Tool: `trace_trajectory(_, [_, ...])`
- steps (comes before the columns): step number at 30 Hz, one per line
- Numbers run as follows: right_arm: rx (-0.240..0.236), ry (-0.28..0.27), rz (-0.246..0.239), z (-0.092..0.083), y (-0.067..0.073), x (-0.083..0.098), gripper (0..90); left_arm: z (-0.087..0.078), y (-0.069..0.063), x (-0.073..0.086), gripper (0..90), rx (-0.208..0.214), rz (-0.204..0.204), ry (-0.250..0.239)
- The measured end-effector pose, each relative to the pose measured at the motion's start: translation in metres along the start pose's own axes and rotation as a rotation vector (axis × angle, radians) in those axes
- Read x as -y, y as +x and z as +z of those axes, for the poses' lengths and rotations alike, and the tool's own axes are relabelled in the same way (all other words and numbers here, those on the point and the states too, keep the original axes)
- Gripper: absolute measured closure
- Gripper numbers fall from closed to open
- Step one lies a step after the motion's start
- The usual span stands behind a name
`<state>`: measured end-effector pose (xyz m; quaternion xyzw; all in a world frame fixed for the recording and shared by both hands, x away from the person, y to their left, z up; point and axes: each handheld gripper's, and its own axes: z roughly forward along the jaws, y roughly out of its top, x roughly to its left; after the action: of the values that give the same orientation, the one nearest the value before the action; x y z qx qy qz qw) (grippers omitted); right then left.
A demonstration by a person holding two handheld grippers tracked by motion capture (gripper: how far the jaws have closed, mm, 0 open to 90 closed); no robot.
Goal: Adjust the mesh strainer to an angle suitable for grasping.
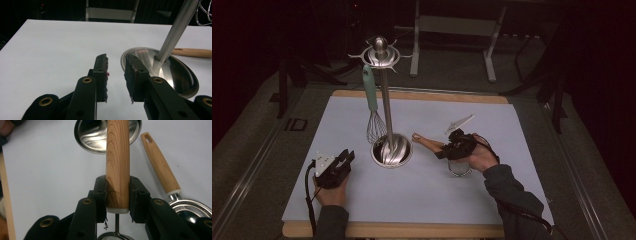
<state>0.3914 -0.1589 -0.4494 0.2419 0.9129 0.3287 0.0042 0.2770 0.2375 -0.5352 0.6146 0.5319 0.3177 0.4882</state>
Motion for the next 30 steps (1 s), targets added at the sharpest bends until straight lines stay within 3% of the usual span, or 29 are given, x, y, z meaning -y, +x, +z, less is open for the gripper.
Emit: trace_trajectory(30, [-0.018,-0.1,-0.019,-0.007,0.013,-0.016,70.8,-0.001,0.001,0.0,71.7,-0.002,-0.006,-0.004])
